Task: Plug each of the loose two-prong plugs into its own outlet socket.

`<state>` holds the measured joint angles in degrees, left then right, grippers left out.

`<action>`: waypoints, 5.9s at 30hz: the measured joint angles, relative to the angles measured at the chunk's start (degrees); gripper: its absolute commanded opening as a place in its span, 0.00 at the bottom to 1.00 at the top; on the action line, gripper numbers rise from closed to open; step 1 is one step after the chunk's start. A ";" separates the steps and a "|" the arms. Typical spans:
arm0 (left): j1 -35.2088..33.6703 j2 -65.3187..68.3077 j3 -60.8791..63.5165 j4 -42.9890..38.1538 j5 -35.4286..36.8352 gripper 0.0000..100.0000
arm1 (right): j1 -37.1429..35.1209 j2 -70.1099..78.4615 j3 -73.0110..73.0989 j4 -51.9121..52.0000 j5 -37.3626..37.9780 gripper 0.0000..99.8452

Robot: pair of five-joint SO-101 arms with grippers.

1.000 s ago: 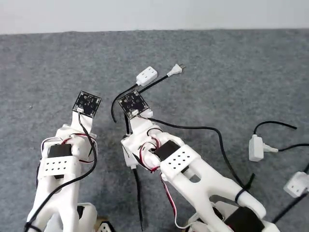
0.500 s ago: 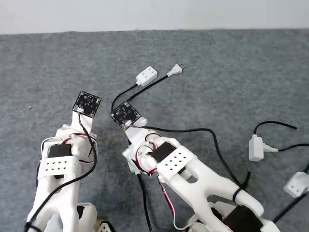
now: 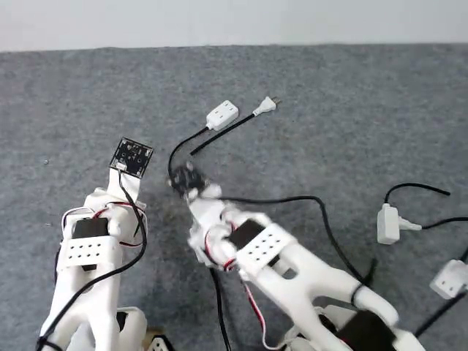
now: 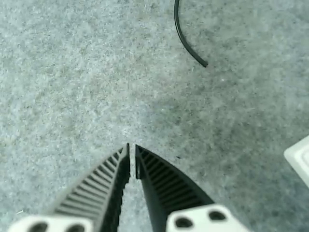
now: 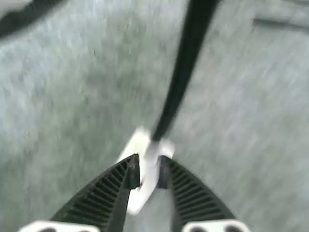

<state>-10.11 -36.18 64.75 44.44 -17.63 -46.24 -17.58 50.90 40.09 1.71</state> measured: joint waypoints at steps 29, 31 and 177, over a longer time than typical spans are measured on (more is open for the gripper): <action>-7.21 -0.35 -0.18 -2.64 4.84 0.02 | -4.40 16.88 -13.80 2.90 -12.66 0.00; -7.21 -0.35 -0.18 -2.81 4.84 0.02 | -4.04 18.11 -14.86 3.16 -11.78 0.01; 10.55 84.13 -91.43 21.19 -3.16 0.01 | 49.05 -9.67 9.05 6.15 0.53 0.02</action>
<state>0.44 47.96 -26.68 65.63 -20.79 2.81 -27.25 59.96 46.24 2.24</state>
